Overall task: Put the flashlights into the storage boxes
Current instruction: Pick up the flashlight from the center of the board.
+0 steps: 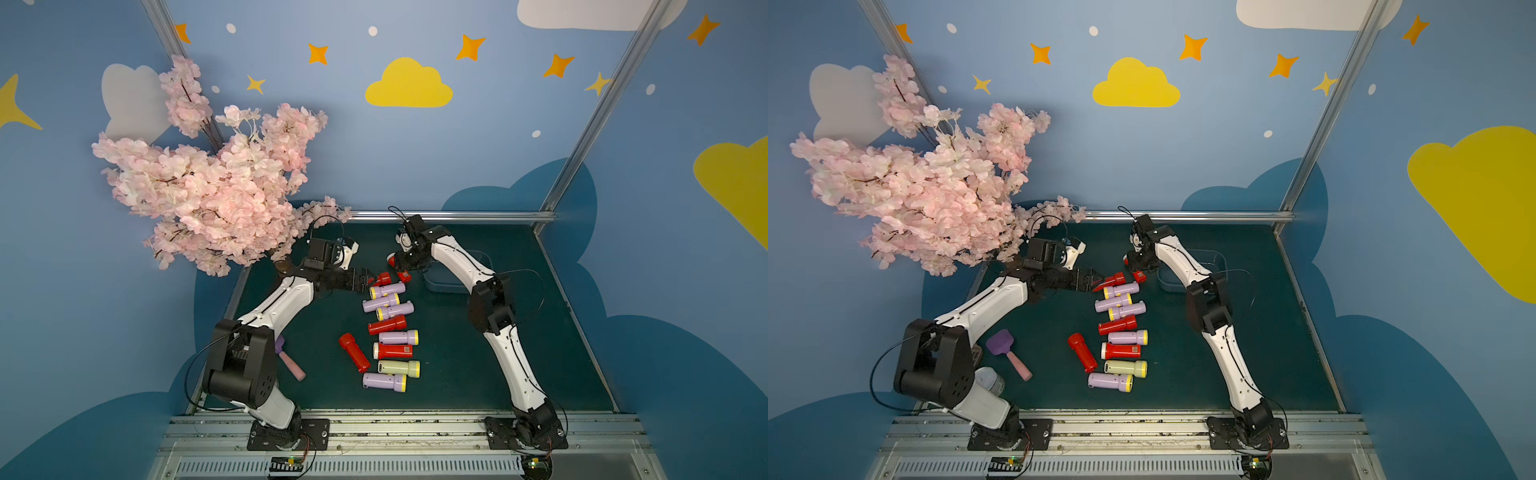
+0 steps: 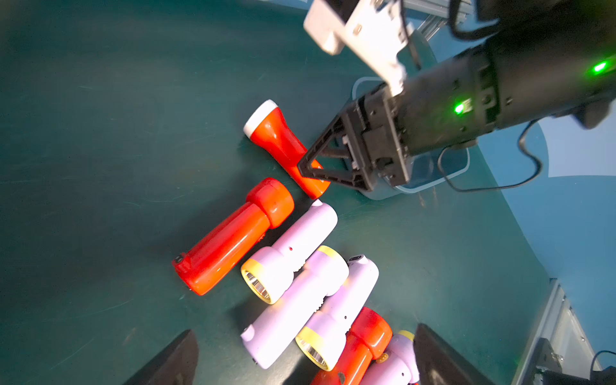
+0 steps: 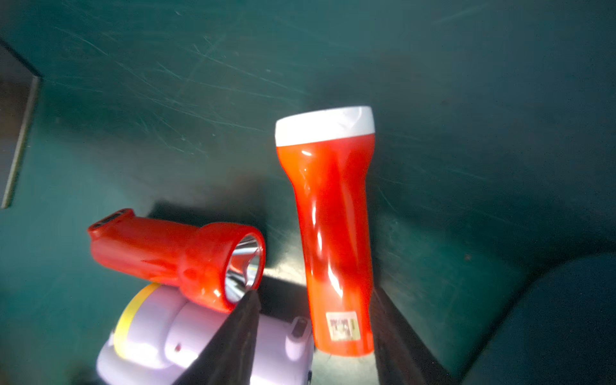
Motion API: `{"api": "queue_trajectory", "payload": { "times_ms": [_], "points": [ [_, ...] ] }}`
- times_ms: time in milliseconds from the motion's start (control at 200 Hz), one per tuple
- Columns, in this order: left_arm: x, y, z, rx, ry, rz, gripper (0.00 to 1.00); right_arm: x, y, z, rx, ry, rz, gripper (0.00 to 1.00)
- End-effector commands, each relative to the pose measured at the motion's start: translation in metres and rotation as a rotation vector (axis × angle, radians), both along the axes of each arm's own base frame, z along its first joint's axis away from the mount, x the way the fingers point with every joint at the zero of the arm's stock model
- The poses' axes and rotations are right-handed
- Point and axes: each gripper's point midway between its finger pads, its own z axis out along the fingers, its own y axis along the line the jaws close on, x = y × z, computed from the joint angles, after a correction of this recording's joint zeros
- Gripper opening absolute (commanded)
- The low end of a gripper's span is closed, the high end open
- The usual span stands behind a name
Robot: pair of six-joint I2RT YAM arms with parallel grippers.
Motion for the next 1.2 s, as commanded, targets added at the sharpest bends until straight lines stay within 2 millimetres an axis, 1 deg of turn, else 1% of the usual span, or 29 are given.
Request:
{"api": "queue_trajectory", "payload": {
  "times_ms": [0, 115, 200, 390, 531, 581, 616, 756, 901, 976, 1086, 1196],
  "points": [
    [-0.004, 0.004, 0.011, -0.005, -0.040, -0.016, 0.99, 0.004, 0.008, -0.004, 0.014, -0.003, -0.009, 0.55],
    [-0.008, 0.008, 0.010, 0.002, -0.033, -0.010, 0.99, 0.008, 0.007, -0.013, 0.003, 0.001, -0.020, 0.55],
    [-0.008, 0.011, 0.010, 0.005, -0.031, -0.002, 0.99, 0.010, 0.006, -0.021, -0.002, 0.011, -0.034, 0.53],
    [-0.009, 0.015, 0.009, 0.007, -0.026, 0.007, 0.99, 0.014, 0.003, -0.029, -0.011, 0.015, -0.057, 0.50],
    [-0.007, 0.015, 0.009, 0.000, -0.025, 0.010, 0.99, 0.016, -0.002, -0.028, -0.033, 0.003, -0.068, 0.40],
    [-0.007, 0.015, 0.009, -0.003, -0.026, 0.010, 0.99, 0.017, -0.003, -0.026, -0.036, -0.001, -0.069, 0.33],
    [-0.006, 0.015, 0.009, -0.003, -0.026, 0.011, 0.99, 0.017, -0.003, -0.024, -0.035, -0.004, -0.069, 0.31],
    [-0.006, 0.015, 0.008, -0.008, -0.026, 0.015, 0.99, 0.019, -0.003, -0.010, -0.026, -0.026, -0.075, 0.29],
    [-0.006, 0.014, 0.008, -0.012, -0.028, 0.016, 0.99, 0.024, -0.004, 0.012, 0.002, -0.058, -0.090, 0.28],
    [-0.006, 0.014, 0.009, -0.012, -0.030, 0.016, 0.99, 0.027, -0.007, 0.023, 0.022, -0.065, -0.110, 0.28],
    [-0.005, 0.014, 0.010, -0.015, -0.030, 0.016, 0.99, 0.031, -0.013, 0.047, 0.063, -0.079, -0.135, 0.28],
    [-0.003, 0.013, 0.012, -0.025, -0.034, 0.017, 0.99, 0.034, -0.020, 0.075, 0.094, -0.111, -0.151, 0.28]
  ]
}}
